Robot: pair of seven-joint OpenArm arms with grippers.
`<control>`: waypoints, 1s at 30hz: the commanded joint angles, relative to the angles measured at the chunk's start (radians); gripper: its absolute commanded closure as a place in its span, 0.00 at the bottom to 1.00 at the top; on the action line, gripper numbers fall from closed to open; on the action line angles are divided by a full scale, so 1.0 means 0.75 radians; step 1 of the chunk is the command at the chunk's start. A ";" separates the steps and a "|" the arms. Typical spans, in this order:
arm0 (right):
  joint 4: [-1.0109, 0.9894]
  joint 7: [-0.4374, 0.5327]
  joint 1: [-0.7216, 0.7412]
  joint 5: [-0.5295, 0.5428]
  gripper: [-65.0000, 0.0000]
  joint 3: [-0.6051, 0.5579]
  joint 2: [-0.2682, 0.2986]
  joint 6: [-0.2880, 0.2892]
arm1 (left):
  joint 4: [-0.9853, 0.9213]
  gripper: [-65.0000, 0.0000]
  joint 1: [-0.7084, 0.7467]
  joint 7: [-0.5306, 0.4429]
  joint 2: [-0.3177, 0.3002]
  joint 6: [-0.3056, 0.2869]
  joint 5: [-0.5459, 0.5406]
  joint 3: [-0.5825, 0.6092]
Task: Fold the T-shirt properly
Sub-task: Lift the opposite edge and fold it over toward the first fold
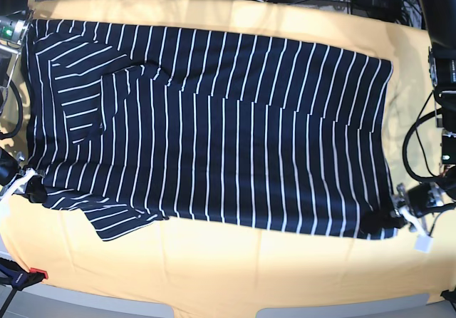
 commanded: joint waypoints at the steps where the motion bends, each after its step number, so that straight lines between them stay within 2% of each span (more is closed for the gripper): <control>1: 0.023 0.031 0.036 0.017 1.00 0.010 0.038 0.001 | 0.019 1.00 -0.047 -0.010 -0.025 -0.011 -0.032 -0.032; 9: 0.023 0.021 0.033 0.018 1.00 0.010 0.035 0.001 | 0.019 1.00 0.015 0.076 -0.021 -0.011 -0.032 -0.043; 18: 0.023 -0.082 0.033 0.064 1.00 0.010 0.038 0.001 | 0.019 1.00 0.049 0.112 -0.022 -0.011 -0.032 -0.043; 24: 0.025 -0.205 0.033 0.167 1.00 0.010 0.042 0.001 | 0.066 1.00 0.049 0.208 -0.021 -0.011 -0.032 -0.043; 30: 0.025 -0.212 0.017 0.154 1.00 0.010 0.074 0.001 | 0.175 1.00 0.050 0.321 -0.025 -0.011 -0.032 -0.043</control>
